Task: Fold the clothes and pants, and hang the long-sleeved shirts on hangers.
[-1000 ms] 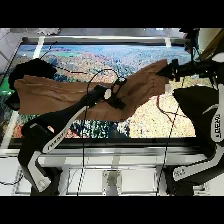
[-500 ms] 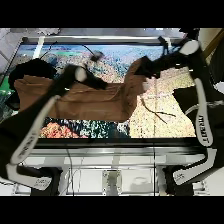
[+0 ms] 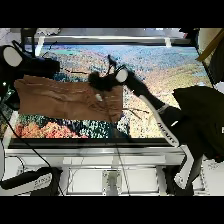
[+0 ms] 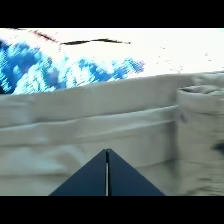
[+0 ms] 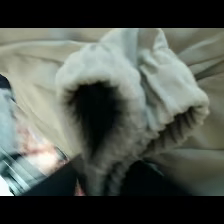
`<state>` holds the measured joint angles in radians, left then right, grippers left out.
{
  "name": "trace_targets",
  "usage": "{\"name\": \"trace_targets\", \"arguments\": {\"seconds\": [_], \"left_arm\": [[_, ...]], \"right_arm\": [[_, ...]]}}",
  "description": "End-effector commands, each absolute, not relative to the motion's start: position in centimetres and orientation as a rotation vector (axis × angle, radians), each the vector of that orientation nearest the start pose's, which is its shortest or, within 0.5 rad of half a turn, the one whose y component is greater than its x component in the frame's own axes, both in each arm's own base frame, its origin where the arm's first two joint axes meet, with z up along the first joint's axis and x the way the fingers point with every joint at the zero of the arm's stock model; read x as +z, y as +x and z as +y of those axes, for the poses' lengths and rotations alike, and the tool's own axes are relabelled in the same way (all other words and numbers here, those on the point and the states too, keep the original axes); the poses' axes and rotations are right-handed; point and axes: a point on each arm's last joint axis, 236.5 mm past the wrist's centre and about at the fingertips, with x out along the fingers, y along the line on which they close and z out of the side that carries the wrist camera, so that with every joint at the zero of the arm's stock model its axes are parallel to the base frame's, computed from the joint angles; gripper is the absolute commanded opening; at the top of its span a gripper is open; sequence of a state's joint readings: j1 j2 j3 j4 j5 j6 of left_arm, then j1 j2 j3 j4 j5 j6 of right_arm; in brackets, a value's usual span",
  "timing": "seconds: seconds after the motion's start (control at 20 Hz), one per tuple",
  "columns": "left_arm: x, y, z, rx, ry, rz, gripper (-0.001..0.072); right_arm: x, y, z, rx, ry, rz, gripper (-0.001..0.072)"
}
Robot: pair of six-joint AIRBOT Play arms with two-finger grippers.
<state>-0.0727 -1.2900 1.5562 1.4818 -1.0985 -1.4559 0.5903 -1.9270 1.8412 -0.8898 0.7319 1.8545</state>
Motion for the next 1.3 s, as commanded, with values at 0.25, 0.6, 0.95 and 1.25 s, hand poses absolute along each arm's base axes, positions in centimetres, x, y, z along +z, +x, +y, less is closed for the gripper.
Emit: {"name": "trace_targets", "arguments": {"seconds": [0.25,0.6,0.95,1.25], "left_arm": [[15.8,45.8,-3.6,-0.146,0.061,0.868,0.0015],[15.7,45.8,-3.7,-0.146,0.061,0.869,0.0015],[14.7,45.9,-3.7,-0.148,0.060,0.898,0.0015],[13.8,45.8,-3.8,-0.151,0.061,0.930,0.0016]], "right_arm": [[7.1,47.6,41.6,0.771,0.336,1.041,0.0618],[-2.7,47.5,21.8,0.413,0.255,1.434,0.0620],[-8.7,49.1,26.4,0.487,0.554,1.367,0.0628],[-8.5,47.8,30.9,0.647,0.609,1.361,0.0626]]}}
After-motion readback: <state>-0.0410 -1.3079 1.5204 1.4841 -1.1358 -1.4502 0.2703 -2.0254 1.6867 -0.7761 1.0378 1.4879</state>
